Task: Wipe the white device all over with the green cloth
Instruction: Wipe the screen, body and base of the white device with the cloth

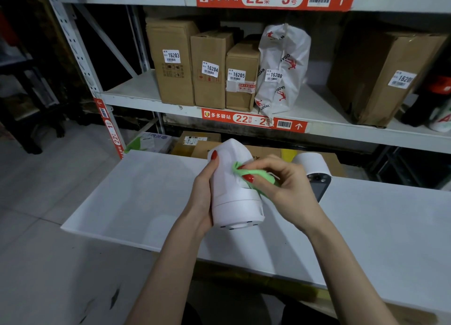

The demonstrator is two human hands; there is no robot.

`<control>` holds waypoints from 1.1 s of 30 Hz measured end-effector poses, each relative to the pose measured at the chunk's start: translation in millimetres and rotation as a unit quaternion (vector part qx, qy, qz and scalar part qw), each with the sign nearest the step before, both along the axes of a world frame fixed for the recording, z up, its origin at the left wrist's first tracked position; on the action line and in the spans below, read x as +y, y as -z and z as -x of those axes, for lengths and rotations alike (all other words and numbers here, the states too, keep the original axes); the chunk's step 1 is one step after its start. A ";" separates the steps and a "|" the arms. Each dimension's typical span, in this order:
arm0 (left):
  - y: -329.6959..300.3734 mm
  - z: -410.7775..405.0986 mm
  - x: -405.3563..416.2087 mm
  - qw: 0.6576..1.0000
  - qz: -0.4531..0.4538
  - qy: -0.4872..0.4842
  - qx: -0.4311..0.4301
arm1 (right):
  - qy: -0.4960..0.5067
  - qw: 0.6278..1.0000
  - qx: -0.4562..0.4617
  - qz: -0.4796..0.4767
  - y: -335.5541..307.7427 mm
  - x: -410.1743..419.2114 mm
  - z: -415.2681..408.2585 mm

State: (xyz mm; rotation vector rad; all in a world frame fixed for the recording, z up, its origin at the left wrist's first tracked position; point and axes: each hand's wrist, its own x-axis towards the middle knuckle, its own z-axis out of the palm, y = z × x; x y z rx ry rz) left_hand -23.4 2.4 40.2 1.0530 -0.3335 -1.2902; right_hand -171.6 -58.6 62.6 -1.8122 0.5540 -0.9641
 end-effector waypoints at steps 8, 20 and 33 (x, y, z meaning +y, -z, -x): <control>2.4 -5.6 0.4 1.000 -0.012 -0.012 0.004 | -0.026 0.999 0.030 0.025 -0.5 -2.6 2.6; 6.0 -10.9 1.7 1.000 -0.020 -0.007 0.008 | -0.069 0.991 0.096 0.063 -1.5 -1.4 5.9; 3.0 -11.4 2.9 0.999 -0.014 -0.018 0.036 | -0.026 0.995 0.082 0.047 0.1 -1.2 5.2</control>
